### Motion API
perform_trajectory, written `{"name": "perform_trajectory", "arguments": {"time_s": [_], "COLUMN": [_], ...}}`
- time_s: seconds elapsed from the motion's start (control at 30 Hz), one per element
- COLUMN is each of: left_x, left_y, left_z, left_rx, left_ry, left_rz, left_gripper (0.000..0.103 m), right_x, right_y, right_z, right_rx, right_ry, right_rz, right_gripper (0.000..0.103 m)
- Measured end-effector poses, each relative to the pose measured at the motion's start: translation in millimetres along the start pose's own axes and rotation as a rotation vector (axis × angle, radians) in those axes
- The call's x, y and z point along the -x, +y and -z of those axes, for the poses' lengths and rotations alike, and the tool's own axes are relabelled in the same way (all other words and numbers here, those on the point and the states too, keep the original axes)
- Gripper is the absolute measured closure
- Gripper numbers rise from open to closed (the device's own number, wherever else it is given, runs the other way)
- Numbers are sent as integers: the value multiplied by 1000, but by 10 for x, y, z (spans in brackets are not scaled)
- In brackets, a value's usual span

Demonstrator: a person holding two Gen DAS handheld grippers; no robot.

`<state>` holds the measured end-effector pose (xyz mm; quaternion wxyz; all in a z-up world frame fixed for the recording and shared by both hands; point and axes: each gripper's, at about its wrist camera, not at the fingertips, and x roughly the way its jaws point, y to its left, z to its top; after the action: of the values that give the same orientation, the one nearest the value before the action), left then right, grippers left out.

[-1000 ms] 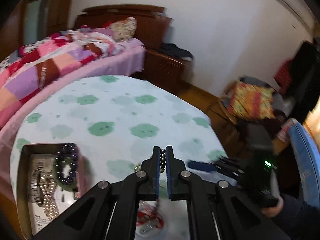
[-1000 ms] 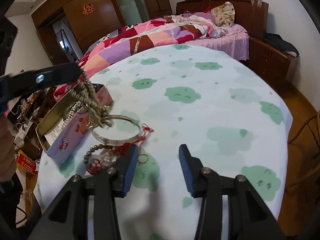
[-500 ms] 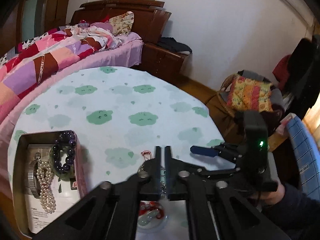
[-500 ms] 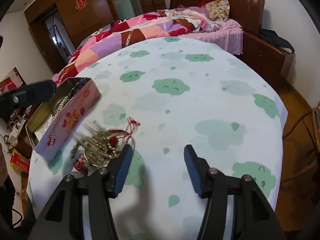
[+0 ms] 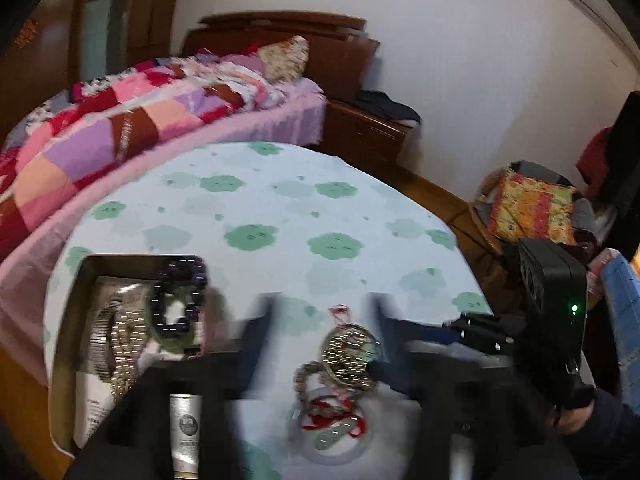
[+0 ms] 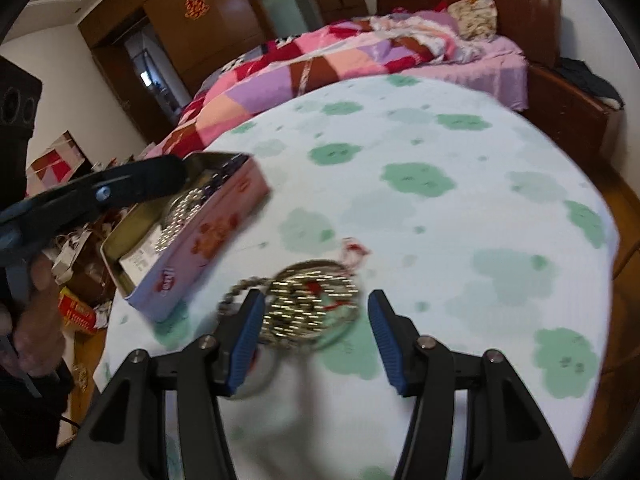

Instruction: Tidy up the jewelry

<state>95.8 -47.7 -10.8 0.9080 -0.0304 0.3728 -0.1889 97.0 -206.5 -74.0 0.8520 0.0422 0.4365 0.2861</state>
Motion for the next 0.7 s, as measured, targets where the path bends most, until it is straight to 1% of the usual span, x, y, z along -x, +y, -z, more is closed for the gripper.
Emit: {"name": "perform_trajectory", "arguments": {"time_s": [0.03, 0.07, 0.1, 0.13, 0.17, 0.23, 0.27, 0.3, 0.37, 0.5, 0.7], "left_x": [14, 2, -13, -31, -41, -76, -93, -109, -116, -122, -207], "left_y": [12, 31, 57, 93, 128, 217, 245, 265, 291, 303, 328], "left_z": [18, 34, 47, 65, 84, 127, 143, 162, 183, 192, 235], "left_rx": [1, 3, 10, 28, 46, 90, 104, 115, 129, 145, 155], "left_ry": [-16, -14, -4, 2, 6, 19, 23, 28, 35, 35, 57], "left_rz": [-19, -28, -26, -19, -13, -4, 0, -1, -5, 0, -6], "left_gripper": [22, 22, 22, 22, 22, 22, 22, 22, 22, 22, 22], "right_x": [-56, -123, -203, -267, -312, -301, -260, -211, -38, 287, 640], "right_y": [39, 73, 99, 100, 83, 70, 68, 63, 54, 69, 105], "right_z": [-9, -17, -22, -21, -15, -4, -5, -12, -70, -238, -506], "right_rx": [4, 13, 21, 15, 1, -15, -21, -28, -45, -46, -49], "right_ry": [12, 31, 61, 84, 100, 104, 87, 69, 13, -82, -176], "right_rz": [-7, 0, 11, 12, 4, -14, -24, -32, -62, -59, -56], "right_gripper": [55, 60, 72, 81, 82, 89, 90, 95, 95, 95, 95]}}
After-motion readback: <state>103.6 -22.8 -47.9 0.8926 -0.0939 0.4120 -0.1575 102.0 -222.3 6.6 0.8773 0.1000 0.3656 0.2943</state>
